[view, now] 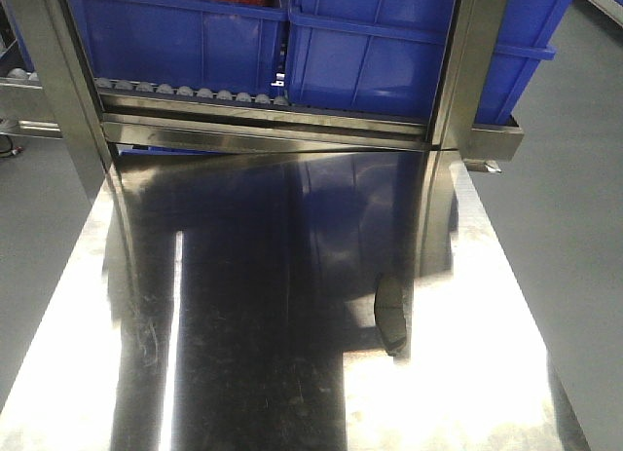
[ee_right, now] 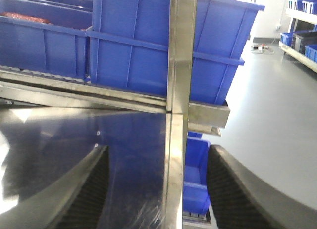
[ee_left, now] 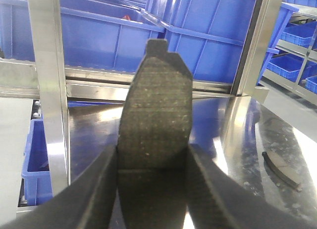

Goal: Move and align brake pads A on conveyor

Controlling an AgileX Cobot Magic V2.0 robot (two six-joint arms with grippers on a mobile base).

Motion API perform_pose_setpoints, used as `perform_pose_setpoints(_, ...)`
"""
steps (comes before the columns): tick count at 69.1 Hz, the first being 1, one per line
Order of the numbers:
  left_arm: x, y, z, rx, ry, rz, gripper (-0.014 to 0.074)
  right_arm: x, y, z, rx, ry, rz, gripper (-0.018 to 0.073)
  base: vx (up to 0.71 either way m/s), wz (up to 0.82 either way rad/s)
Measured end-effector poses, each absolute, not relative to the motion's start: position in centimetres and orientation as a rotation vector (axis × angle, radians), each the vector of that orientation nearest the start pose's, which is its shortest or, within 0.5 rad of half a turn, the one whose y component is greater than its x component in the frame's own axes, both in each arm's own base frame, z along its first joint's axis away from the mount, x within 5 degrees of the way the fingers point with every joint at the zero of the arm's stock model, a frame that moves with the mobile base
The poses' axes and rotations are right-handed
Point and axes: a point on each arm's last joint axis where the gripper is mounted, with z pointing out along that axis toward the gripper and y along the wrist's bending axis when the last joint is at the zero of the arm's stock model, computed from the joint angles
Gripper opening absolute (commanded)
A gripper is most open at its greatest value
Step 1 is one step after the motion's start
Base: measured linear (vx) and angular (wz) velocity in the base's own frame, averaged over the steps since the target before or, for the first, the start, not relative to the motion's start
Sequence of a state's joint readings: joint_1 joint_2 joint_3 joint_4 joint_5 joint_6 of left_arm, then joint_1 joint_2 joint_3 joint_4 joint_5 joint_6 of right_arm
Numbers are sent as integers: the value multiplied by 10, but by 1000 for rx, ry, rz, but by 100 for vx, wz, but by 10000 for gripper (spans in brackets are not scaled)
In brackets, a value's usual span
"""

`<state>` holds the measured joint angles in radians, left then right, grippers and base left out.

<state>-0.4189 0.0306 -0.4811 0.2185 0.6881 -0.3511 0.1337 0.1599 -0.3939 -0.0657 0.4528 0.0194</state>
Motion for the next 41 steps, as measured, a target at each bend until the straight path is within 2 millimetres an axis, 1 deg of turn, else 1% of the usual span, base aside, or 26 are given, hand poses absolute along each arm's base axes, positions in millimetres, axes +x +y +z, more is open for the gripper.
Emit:
perform_pose_setpoints(4,16,6,305,101,1716,-328,-6,56,5,295,-129,1749,44,416,0,0)
perform_pose_setpoints(10,16,6,305,101,1716,-328,-6,72,7,300,-134,1850,42,416,0,0)
perform_pose_setpoints(21,16,6,305,102,1716,-327,-6,114,14,314,-124,2047,73,416,0,0)
perform_pose_setpoints(25,16,6,305,102,1716,-327,-6,137,19,315,-110,2144,103,416,0,0)
perform_pose_setpoints(34,16,6,305,103,1716,-326,-6,177,29,305,-76,2366,173,416,0,0)
perform_pose_setpoints(41,16,6,305,103,1716,-326,-6,210,35,285,-69,2564,185,416,0,0)
